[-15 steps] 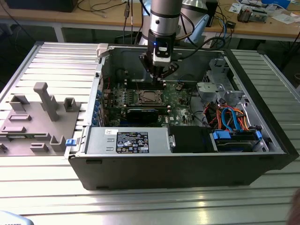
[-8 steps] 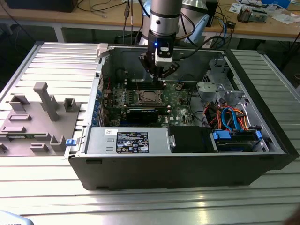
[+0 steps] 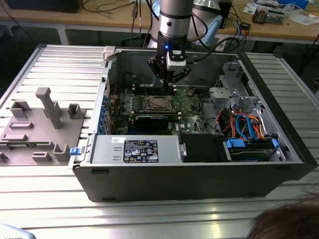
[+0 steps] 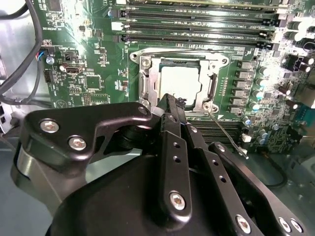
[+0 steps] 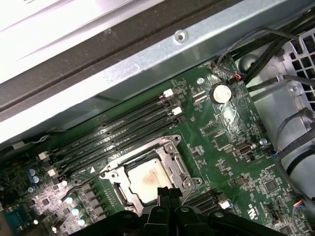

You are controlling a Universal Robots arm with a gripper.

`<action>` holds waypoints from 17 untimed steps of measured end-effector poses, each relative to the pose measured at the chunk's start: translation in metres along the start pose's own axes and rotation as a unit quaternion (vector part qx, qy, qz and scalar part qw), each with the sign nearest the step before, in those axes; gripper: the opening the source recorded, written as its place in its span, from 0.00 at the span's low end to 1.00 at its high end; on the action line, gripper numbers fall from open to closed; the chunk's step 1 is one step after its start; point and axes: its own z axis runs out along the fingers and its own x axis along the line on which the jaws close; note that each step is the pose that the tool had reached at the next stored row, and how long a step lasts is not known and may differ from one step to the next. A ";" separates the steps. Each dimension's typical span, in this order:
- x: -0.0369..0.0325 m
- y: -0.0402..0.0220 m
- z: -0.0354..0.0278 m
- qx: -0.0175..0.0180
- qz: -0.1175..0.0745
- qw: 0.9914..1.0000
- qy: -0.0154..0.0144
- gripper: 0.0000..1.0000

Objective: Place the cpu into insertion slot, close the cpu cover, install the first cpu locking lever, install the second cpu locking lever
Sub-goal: 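Install the first cpu locking lever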

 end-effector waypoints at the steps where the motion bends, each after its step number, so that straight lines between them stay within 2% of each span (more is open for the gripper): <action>1: 0.0000 0.0000 0.0000 0.000 -0.003 1.000 0.000 0.11; 11: 0.0000 0.0000 0.0000 -0.001 -0.035 0.999 -0.002 0.11; 17: 0.0000 0.0000 0.0000 -0.001 -0.059 0.998 -0.003 0.11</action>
